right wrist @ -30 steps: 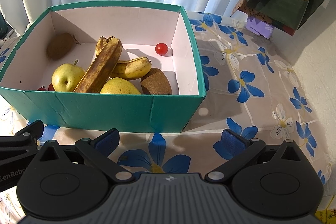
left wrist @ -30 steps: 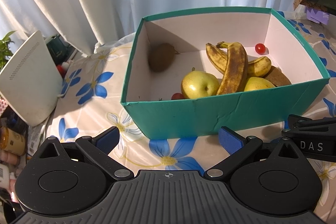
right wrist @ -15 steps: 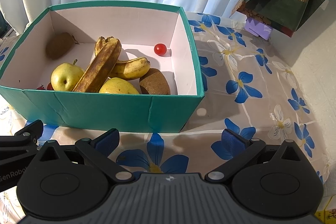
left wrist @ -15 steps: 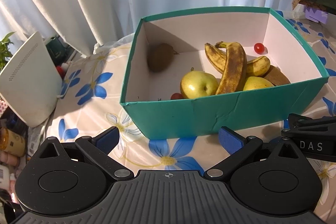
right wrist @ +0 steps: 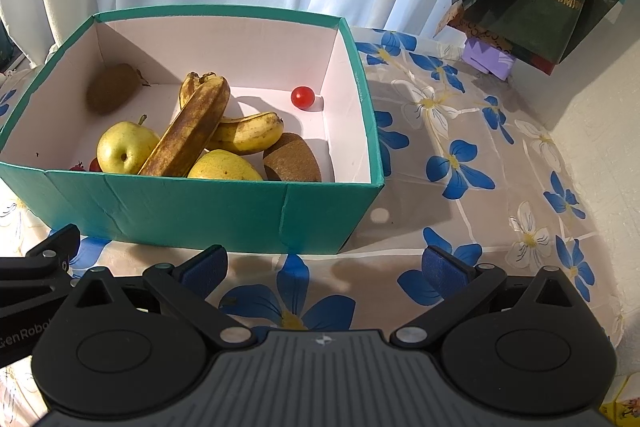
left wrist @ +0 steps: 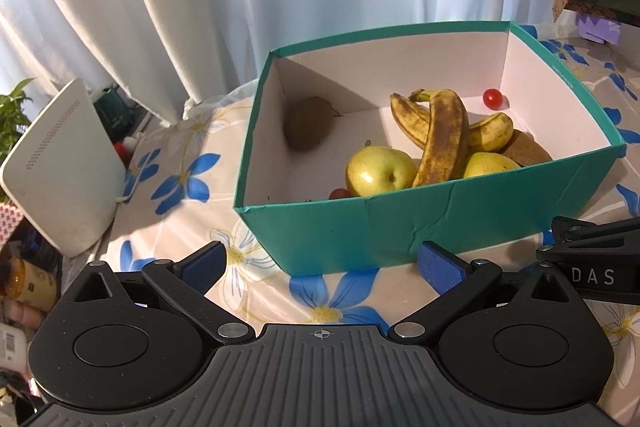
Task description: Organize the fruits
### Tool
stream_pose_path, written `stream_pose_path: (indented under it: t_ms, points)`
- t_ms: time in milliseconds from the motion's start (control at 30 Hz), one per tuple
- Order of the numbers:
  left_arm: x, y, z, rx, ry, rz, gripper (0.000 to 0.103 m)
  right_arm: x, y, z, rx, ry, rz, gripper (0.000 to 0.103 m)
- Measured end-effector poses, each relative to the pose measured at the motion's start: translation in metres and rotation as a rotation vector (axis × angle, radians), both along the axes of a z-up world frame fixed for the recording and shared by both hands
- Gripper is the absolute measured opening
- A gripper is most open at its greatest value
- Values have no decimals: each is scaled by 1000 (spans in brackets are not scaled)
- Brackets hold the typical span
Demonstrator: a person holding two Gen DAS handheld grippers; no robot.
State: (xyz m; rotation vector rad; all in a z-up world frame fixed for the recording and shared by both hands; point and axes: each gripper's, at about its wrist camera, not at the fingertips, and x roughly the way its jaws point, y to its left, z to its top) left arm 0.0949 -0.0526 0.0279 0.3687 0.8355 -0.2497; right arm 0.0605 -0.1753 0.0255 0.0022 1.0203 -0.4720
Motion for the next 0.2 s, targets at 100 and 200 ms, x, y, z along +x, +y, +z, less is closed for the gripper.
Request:
stream_pose_path:
  t_ms: [100,200]
  points:
    - [0,0,0,4,-4,0,103,0,1,0,-2,2,3,103]
    - [0,0,0,3,-2,1,103,0,0,0,0,0,4,103]
